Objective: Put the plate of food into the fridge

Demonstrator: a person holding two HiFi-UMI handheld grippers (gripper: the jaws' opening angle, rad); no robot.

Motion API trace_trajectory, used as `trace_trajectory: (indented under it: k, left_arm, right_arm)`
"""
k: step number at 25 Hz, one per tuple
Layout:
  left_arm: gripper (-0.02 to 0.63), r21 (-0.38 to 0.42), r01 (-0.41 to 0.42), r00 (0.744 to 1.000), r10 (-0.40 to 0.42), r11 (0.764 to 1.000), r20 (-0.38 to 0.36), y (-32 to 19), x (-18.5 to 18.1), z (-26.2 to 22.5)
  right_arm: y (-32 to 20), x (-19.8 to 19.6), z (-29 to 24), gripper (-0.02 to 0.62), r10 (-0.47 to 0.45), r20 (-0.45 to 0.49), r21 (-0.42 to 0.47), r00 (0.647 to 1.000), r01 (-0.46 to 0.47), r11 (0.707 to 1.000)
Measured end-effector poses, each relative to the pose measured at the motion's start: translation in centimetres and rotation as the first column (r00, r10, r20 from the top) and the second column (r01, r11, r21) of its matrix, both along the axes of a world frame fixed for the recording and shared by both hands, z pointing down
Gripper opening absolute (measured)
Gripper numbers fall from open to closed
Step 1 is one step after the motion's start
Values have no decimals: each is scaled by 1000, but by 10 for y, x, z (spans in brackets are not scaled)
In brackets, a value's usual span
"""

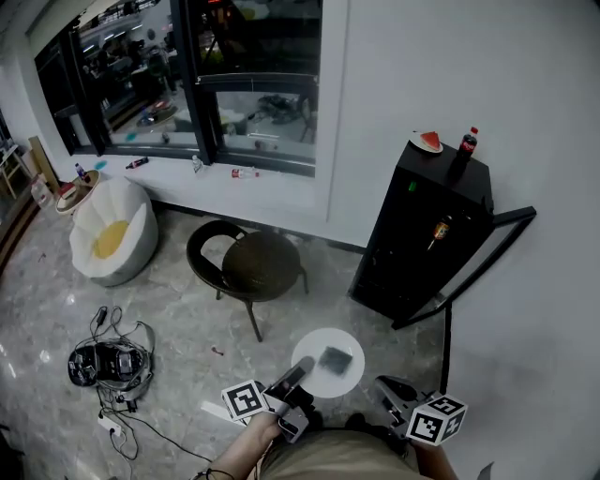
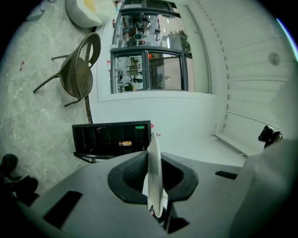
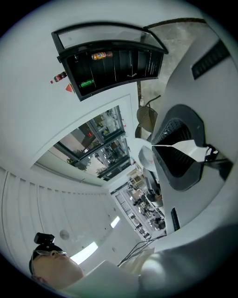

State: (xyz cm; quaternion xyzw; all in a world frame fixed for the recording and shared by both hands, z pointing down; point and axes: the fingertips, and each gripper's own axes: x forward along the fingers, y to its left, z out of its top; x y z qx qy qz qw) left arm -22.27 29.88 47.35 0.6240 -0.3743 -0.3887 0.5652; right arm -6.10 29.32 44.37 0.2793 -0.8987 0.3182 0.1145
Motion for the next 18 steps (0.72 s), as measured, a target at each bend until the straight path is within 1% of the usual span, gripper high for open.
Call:
trace_trajectory:
  k: [2, 4, 7, 11, 14, 18]
  left_arm:
    - [25, 8, 12, 1000, -12, 1000, -5, -3, -7, -3]
    - [25, 35, 33, 999, -32, 999, -18, -9, -16, -10]
    - [25, 45, 45, 998, -44, 998, -34, -15, -17, -15]
    - [25, 20, 47, 999, -47, 999, -8, -24, -8, -11]
    - [25, 22, 47, 999, -48, 999, 6, -40, 6, -15]
    - [25, 31, 39, 999, -39, 999, 1, -61, 26, -24]
  right_arm:
    - [-5, -8, 2, 23, -17, -9, 6, 1000, 17, 1000]
    - [-14, -19, 1, 23, -41, -18, 17, 999, 42, 999]
    - [-23, -25, -3, 23, -70, -27, 14, 997, 70, 997]
    - [-38, -16, -1, 23, -70, -15, 3, 997, 70, 998]
    - [-55, -1, -3, 23, -59, -13, -4, 998, 59, 998]
    - [-76, 15, -3, 23, -61, 7, -19, 998, 61, 998]
